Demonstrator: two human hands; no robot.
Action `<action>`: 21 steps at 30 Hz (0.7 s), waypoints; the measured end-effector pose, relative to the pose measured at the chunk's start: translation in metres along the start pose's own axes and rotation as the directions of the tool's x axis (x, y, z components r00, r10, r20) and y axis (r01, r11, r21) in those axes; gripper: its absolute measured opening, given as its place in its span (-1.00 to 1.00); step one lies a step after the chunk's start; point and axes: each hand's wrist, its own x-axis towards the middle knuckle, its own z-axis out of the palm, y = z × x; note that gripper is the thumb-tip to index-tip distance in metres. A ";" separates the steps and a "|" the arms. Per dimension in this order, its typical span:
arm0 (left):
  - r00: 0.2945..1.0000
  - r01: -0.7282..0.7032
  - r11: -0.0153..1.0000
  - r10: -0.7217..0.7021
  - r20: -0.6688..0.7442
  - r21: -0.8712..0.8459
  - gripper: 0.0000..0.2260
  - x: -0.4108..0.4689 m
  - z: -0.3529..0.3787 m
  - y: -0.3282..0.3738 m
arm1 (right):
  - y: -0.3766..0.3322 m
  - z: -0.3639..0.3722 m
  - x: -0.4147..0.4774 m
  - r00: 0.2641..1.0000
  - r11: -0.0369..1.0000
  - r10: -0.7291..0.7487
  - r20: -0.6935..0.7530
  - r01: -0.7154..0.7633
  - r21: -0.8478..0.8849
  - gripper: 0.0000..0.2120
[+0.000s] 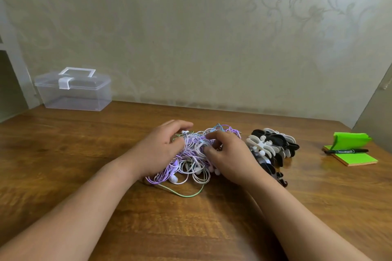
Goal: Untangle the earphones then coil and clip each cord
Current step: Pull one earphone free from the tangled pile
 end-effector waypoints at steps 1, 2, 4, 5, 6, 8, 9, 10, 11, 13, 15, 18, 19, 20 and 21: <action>1.000 0.003 1.000 -0.003 -0.014 -0.001 -0.63 0.000 0.002 0.002 | -0.001 0.002 0.003 1.000 0.997 -0.002 0.007 0.003 -0.072 -0.76; 1.000 0.002 1.000 -0.002 -0.021 0.005 -0.64 0.000 0.004 0.001 | -0.001 0.002 0.004 1.000 0.995 -0.015 -0.006 0.014 -0.098 -0.82; 0.999 -0.016 1.000 0.016 -0.046 0.005 -0.65 0.000 0.007 0.001 | -0.002 -0.002 0.003 0.996 0.998 -0.048 -0.080 0.045 -0.033 -0.93; 0.997 -0.029 1.000 0.029 -0.071 0.000 -0.65 0.000 0.008 0.001 | -0.001 -0.007 0.001 0.990 0.998 -0.061 -0.128 0.063 0.011 -0.94; 0.994 -0.040 0.999 0.040 -0.098 -0.002 -0.66 0.000 0.009 0.002 | 0.000 -0.012 -0.001 0.982 0.996 -0.067 -0.176 0.077 0.046 -0.94; 0.990 -0.052 0.999 0.052 -0.133 -0.002 -0.67 0.000 0.012 0.004 | 0.000 -0.024 -0.003 0.974 0.990 -0.032 -0.225 0.061 0.124 -0.94; 0.989 -0.059 0.998 0.058 -0.137 -0.001 -0.67 0.001 0.014 0.005 | 0.000 -0.030 -0.005 0.974 0.984 0.003 -0.228 0.038 0.176 -0.94; 0.989 -0.063 0.998 0.063 -0.130 0.003 -0.68 0.001 0.016 0.006 | 0.001 -0.034 -0.006 0.975 0.970 0.033 -0.221 0.022 0.242 -0.94; 0.991 -0.064 0.998 0.065 -0.120 0.008 -0.69 0.001 0.018 0.005 | 0.001 -0.039 -0.008 0.976 0.949 0.061 -0.211 0.009 0.314 -0.95; 0.993 -0.058 0.998 0.060 -0.098 0.029 -0.71 0.001 0.020 0.004 | 0.003 -0.047 -0.012 0.974 0.907 0.098 -0.204 -0.003 0.421 -0.95; 0.997 -0.032 0.999 0.035 -0.069 0.035 -0.72 0.000 0.022 0.005 | 0.007 -0.053 -0.015 0.975 0.888 0.119 -0.187 -0.021 0.459 -0.97; 0.990 -0.087 0.992 0.097 -0.107 0.091 -0.59 0.002 0.024 0.012 | 0.013 -0.054 -0.016 0.982 0.858 0.143 -0.121 -0.062 0.509 -0.96; 0.979 -0.128 0.982 0.148 -0.141 0.140 -0.52 0.004 0.026 0.016 | 0.013 -0.054 -0.016 0.984 0.840 0.148 -0.099 -0.072 0.538 -0.95; 0.968 -0.162 0.968 0.193 -0.158 0.191 -0.46 0.006 0.027 0.021 | 0.012 -0.054 -0.016 0.985 0.814 0.152 -0.083 -0.077 0.576 -0.93; 0.964 -0.183 0.954 0.221 -0.147 0.235 -0.41 0.008 0.029 0.027 | 0.010 -0.054 -0.016 0.986 0.774 0.155 -0.069 -0.077 0.629 -0.91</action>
